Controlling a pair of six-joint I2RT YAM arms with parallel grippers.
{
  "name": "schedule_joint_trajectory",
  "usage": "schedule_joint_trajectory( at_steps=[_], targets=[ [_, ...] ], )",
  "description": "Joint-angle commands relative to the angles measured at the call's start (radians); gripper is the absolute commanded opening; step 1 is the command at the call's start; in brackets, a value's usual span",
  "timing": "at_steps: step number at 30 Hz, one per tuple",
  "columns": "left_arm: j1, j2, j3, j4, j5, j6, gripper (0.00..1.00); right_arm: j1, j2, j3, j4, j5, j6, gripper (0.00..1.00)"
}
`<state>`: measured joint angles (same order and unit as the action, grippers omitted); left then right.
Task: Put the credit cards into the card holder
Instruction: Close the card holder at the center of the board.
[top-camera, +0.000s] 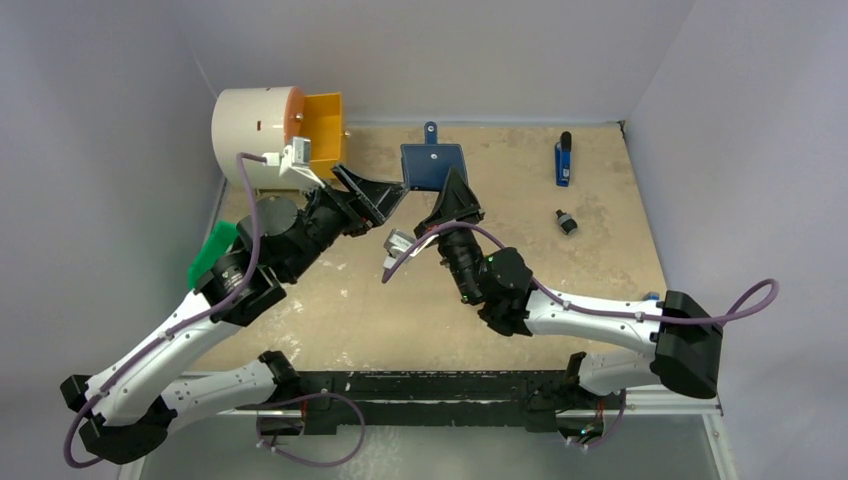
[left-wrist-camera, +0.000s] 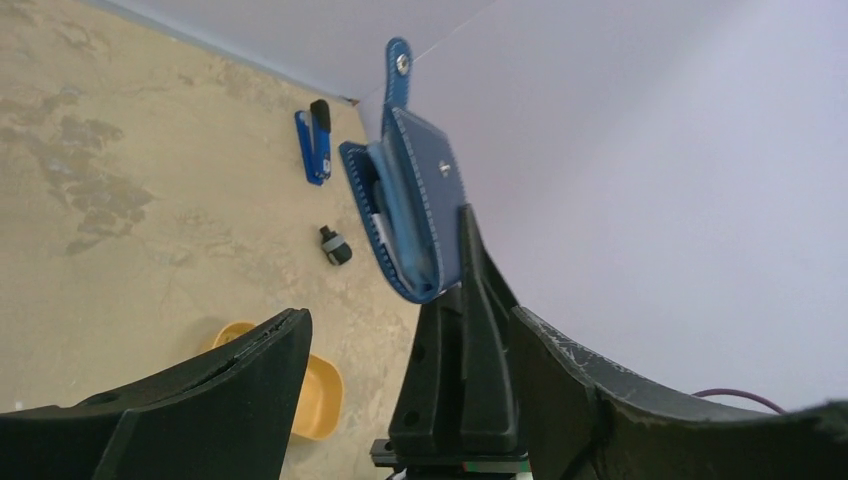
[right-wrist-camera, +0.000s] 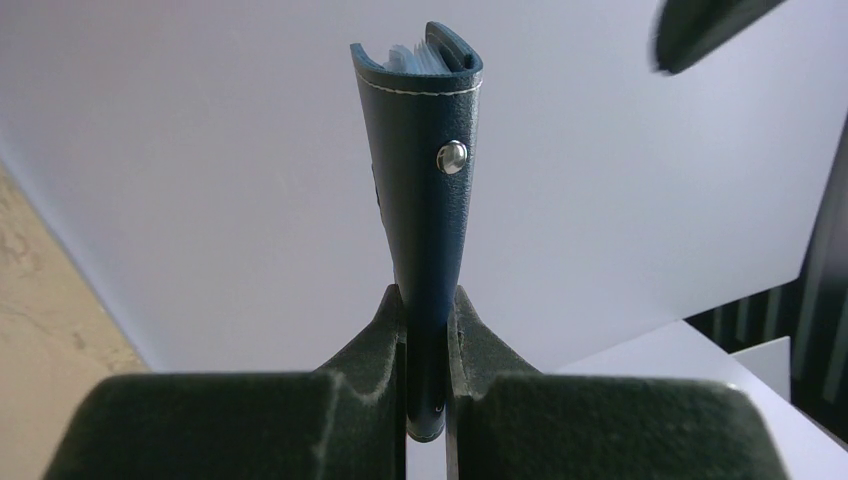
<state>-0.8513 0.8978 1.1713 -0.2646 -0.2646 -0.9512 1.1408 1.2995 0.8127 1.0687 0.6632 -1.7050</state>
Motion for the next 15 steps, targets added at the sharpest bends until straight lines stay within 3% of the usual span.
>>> schedule_joint_trajectory(
  at_steps=[1,15],
  targets=[
    [0.002,-0.007,0.031,-0.028,0.018,-0.034,0.72,0.010,-0.037,0.028,0.138,-0.012,-0.090,0.00],
    [0.002,0.065,0.029,0.097,0.038,-0.110,0.77,0.029,-0.022,0.040,0.150,-0.014,-0.100,0.00]
  ],
)
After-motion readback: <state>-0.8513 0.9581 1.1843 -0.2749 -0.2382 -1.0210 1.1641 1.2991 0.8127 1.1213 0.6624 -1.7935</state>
